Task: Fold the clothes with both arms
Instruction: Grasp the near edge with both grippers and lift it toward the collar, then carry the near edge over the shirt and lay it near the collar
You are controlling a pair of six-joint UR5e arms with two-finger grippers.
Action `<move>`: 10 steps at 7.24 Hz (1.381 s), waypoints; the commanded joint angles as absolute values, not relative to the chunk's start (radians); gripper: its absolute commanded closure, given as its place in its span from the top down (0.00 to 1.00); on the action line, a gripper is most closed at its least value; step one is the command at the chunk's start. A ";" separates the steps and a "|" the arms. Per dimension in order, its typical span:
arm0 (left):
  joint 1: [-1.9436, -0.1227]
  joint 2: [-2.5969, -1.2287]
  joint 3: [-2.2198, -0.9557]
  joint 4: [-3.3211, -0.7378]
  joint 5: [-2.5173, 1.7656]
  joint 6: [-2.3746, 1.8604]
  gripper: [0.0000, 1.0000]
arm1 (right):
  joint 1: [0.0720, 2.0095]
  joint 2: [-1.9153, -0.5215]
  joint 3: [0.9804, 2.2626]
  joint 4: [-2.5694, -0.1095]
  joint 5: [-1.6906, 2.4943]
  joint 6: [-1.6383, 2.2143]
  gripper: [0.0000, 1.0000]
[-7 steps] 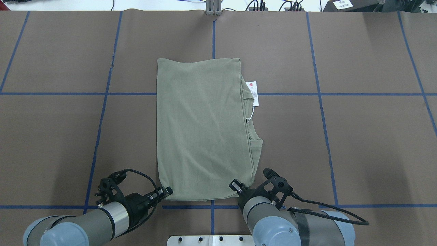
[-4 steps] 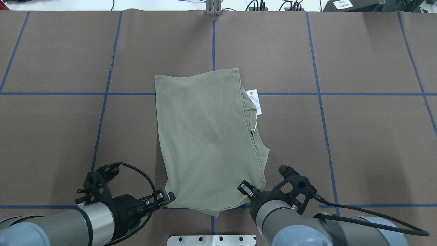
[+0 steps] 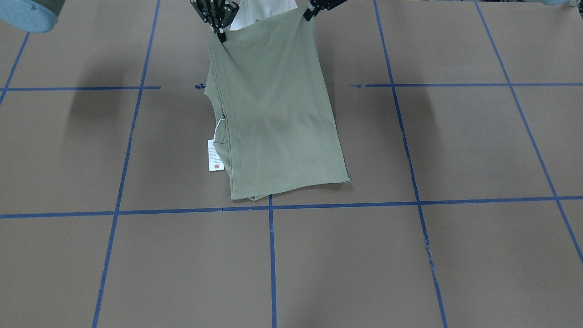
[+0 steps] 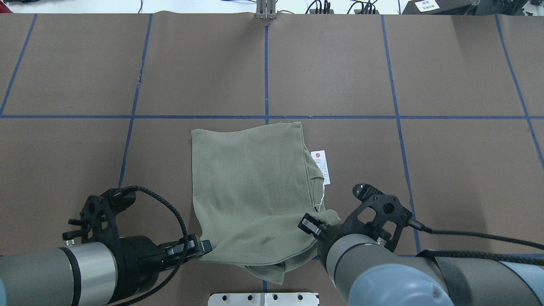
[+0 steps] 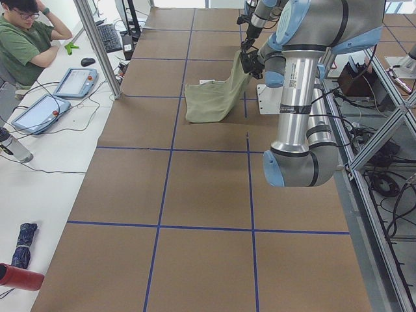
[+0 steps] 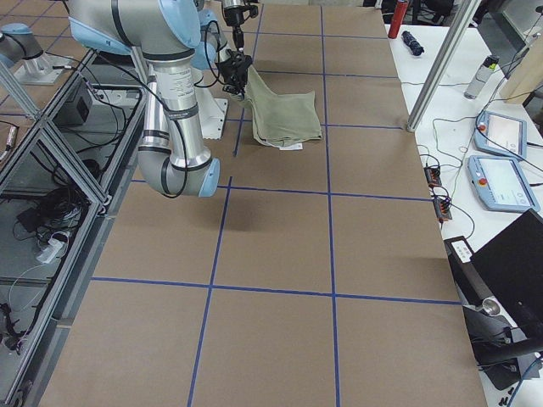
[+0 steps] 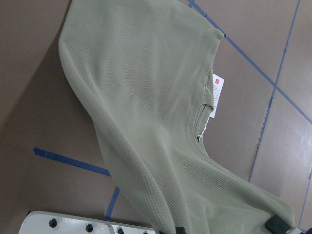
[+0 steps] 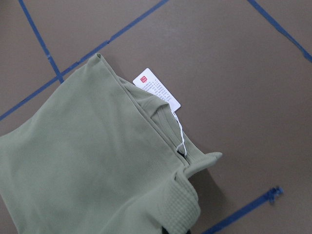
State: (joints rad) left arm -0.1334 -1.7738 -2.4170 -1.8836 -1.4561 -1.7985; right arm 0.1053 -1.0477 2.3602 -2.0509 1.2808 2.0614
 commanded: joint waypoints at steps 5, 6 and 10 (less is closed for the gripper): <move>-0.308 -1.860 -2.177 -1.890 -1.468 -1.617 0.00 | 0.293 -1.019 2.029 -1.730 1.353 1.894 0.00; -0.311 -1.870 -2.154 -1.891 -1.468 -1.597 0.00 | 0.295 -1.020 2.028 -1.732 1.351 1.893 0.00; -0.415 -1.911 -2.039 -1.893 -1.480 -1.528 0.00 | 0.363 -0.923 1.857 -1.712 1.356 1.847 0.00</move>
